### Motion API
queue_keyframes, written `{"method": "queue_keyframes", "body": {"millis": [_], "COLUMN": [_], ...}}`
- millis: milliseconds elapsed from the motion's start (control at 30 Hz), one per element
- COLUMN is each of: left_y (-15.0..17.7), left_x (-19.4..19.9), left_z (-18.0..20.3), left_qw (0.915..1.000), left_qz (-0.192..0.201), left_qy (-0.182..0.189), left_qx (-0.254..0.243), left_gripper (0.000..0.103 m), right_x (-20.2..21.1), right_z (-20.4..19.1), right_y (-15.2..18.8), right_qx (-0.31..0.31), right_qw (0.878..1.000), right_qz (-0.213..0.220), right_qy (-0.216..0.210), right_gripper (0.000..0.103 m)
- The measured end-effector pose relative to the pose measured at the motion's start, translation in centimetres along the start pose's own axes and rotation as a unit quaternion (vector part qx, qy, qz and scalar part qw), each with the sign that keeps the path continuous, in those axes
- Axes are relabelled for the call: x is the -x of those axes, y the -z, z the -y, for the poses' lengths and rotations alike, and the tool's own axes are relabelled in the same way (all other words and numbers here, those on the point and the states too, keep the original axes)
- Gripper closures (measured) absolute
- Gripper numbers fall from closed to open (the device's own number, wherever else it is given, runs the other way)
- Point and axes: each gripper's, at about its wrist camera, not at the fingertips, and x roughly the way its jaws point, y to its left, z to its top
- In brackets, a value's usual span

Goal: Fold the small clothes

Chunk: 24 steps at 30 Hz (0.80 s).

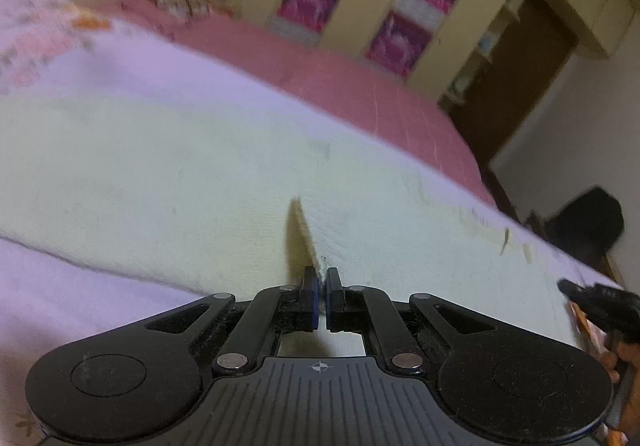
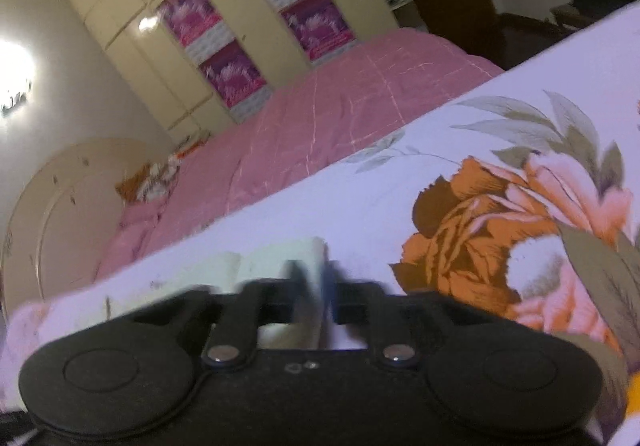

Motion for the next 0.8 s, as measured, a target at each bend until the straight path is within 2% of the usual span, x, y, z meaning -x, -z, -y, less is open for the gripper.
{"method": "queue_keyframes", "body": {"millis": [100, 167, 267, 333, 400, 467, 533, 600, 700, 733, 767, 800], "left_y": [0.8, 1.0, 0.9, 0.9, 1.0, 1.2, 0.8, 0.6, 0.4, 0.4, 0.4, 0.6], "left_x": [-0.7, -0.6, -0.4, 0.2, 0.2, -0.5, -0.7, -0.5, 1.1, 1.8, 2.5, 3.5], "left_z": [-0.2, 0.0, 0.0, 0.0, 0.3, 0.6, 0.9, 1.0, 0.2, -0.3, -0.8, -1.5], "left_qw": [0.9998, 0.9996, 0.9997, 0.9997, 0.9997, 0.9993, 0.9988, 0.9986, 0.9981, 0.9969, 0.9952, 0.9932], "left_qz": [-0.001, 0.004, 0.001, 0.006, 0.004, -0.002, -0.002, -0.004, 0.009, 0.016, 0.025, 0.046], "left_qy": [-0.012, -0.014, -0.013, -0.013, -0.024, -0.038, -0.049, -0.053, -0.061, -0.077, -0.094, -0.106], "left_qx": [0.017, 0.023, 0.02, 0.017, 0.001, -0.004, -0.006, -0.003, -0.004, -0.003, -0.003, -0.009], "left_gripper": [0.1, 0.1, 0.099, 0.099, 0.099, 0.099, 0.098, 0.098, 0.09, 0.062, 0.02, 0.011], "right_x": [0.8, -0.2, 0.2, 1.4, 3.4, 4.7, 5.3, 4.2, 5.4, 6.2, 6.9, 7.6], "right_z": [-1.3, -1.6, -1.9, -2.5, -3.2, -3.9, -4.5, -4.9, -5.4, -5.4, -5.5, -5.6], "right_y": [0.2, 1.0, 1.0, 1.0, 1.5, 2.8, 4.4, 5.9, 5.9, 5.8, 5.8, 5.9], "right_qx": [0.051, 0.074, 0.079, 0.083, 0.096, 0.118, 0.146, 0.171, 0.161, 0.156, 0.157, 0.159], "right_qw": [0.998, 0.996, 0.996, 0.995, 0.994, 0.992, 0.988, 0.983, 0.985, 0.986, 0.986, 0.985], "right_qz": [0.021, 0.002, 0.0, 0.01, 0.035, 0.04, 0.033, -0.006, 0.001, 0.009, 0.015, 0.017], "right_qy": [0.022, 0.044, 0.051, 0.058, 0.046, 0.035, 0.03, 0.059, 0.065, 0.06, 0.06, 0.059], "right_gripper": [0.097, 0.097, 0.095, 0.082, 0.082, 0.083, 0.083, 0.081, 0.08, 0.08, 0.079, 0.079]}}
